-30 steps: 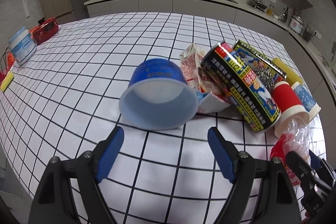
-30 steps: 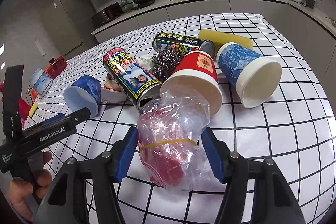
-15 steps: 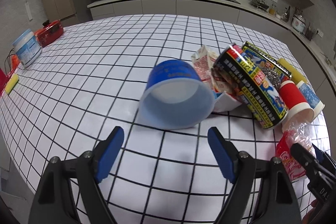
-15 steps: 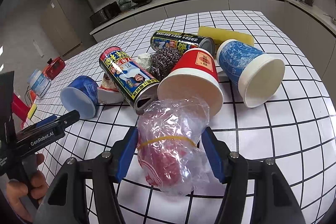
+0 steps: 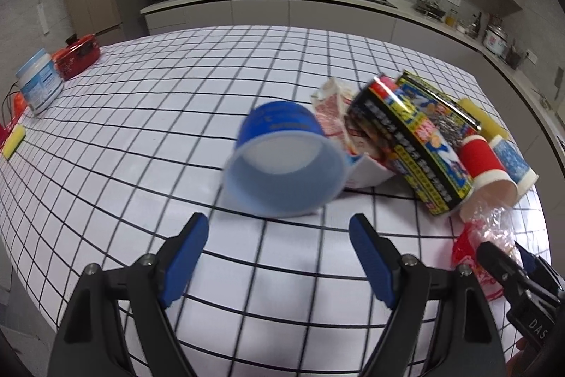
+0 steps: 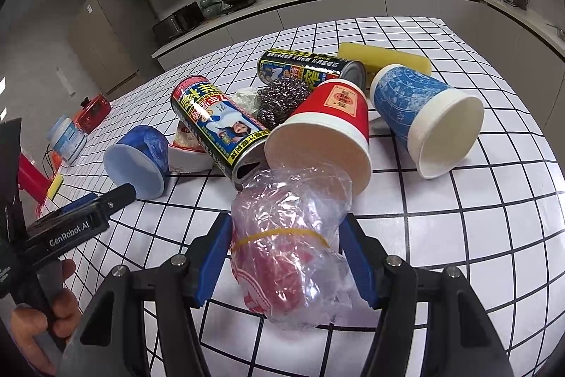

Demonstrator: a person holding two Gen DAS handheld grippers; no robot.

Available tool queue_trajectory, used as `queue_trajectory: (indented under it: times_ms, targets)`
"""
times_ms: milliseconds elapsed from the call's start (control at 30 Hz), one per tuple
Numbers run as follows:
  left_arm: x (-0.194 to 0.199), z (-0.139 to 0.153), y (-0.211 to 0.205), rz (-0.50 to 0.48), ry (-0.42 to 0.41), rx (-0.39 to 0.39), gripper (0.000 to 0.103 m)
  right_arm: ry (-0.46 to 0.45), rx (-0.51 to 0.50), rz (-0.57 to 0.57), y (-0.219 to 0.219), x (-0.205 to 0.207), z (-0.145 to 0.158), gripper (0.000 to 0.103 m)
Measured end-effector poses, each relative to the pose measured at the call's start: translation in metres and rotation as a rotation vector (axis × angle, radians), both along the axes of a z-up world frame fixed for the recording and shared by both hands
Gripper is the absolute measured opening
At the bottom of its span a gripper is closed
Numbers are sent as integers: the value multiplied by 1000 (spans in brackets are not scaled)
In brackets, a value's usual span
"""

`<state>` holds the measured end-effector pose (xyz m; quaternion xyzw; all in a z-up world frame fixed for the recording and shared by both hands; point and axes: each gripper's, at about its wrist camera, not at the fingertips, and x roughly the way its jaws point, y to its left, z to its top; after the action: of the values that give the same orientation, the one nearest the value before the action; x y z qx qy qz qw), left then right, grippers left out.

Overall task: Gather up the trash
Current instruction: 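Grasp the clear plastic bag with red cup using the right tool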

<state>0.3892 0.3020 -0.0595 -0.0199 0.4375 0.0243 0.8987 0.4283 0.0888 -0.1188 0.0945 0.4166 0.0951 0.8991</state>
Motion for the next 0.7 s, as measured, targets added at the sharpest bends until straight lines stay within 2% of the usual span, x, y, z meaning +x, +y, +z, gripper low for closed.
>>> queue_trajectory:
  times_ms: [300,700]
  targets:
    - [-4,2,-37,-100,7,-20,83,8,12,-20,-16,-8,0,65]
    - [1,13,-58,-101,0,-51,83,14,13,-4,-32,-12,1,67]
